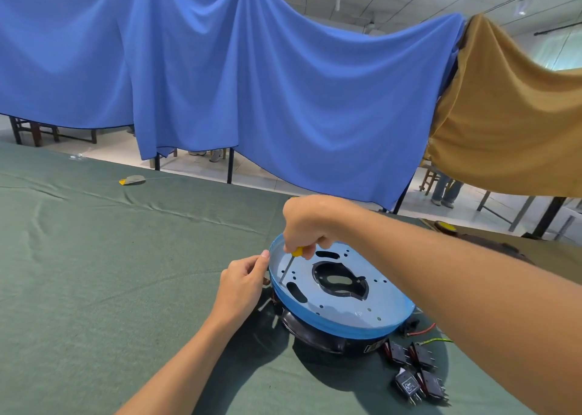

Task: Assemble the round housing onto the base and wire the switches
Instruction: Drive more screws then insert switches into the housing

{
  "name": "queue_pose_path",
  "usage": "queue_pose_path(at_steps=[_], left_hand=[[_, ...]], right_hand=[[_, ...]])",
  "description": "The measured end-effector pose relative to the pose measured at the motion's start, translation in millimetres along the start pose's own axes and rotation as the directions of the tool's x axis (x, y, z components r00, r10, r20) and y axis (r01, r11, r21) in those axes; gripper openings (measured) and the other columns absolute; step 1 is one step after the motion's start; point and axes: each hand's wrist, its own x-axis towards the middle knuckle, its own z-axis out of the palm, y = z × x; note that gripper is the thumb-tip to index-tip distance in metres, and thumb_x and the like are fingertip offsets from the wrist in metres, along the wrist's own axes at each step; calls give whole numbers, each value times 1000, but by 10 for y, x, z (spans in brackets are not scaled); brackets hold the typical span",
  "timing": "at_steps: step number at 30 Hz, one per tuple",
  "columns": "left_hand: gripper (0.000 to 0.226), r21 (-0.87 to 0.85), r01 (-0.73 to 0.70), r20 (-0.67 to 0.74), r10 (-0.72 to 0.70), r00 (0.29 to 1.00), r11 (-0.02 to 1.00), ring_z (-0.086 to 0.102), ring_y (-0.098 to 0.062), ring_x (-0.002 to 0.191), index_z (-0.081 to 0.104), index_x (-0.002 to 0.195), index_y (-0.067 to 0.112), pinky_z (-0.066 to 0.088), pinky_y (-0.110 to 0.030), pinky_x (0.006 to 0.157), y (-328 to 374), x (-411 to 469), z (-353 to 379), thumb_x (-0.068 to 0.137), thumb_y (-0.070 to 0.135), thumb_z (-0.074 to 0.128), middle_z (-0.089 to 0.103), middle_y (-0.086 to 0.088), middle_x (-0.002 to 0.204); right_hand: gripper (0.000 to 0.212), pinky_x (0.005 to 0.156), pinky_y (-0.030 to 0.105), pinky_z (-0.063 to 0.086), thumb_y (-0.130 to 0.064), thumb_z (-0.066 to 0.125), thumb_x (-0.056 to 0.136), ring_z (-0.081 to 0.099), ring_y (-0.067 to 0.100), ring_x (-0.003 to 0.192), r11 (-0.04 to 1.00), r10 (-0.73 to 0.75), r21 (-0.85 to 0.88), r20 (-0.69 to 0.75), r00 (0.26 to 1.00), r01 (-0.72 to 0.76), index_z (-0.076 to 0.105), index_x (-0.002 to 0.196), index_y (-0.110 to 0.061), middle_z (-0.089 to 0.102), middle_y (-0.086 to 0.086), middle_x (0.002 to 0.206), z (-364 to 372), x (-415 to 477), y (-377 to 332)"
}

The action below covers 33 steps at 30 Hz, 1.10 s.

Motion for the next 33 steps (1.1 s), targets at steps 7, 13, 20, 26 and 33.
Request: queue_pose_path(at_steps=[7,13,20,26,33], left_hand=[[53,263,218,112,-254,961,940,44,-9,49,41,57,15,33,-28,51,190,-4,9,92,54,48,50,6,52],[10,177,419,202,-450,870,890,45,-21,68,50,82,13,41,-30,64,341,-6,23,84,24,50,52,-4,77],[11,-58,622,208,-600,773,781,53,-23,62,59,89,14,47,-31,67,586,-119,42,82,21,54,51,-7,73],[10,-302,679,98,-686,721,669,47,-24,66,51,101,12,43,-35,61,708,-108,160,91,15,48,50,-10,81],[23,-392,359,-254,-475,843,847,45,-29,73,57,79,5,38,-37,66,935,-8,151,84,-3,36,57,-14,84]], right_hand=[[36,70,31,51,-31,55,95,62,26,75,894,198,448,-365,910,-15,69,88,1,73,11,80,289,-168,435],[28,79,38,48,-34,48,99,59,26,86,686,545,727,-484,684,-32,65,92,-13,66,2,82,949,-221,801],[20,77,34,47,-30,50,97,56,21,85,620,650,783,-479,590,-47,65,88,-20,65,0,86,1330,-335,1013],[19,62,27,44,-32,53,97,62,15,77,516,661,840,-513,547,165,68,94,-20,69,-2,80,1378,-319,1033],[18,62,25,45,-28,60,92,66,3,69,263,659,901,-428,618,344,64,75,-28,68,-11,62,1424,-200,966]])
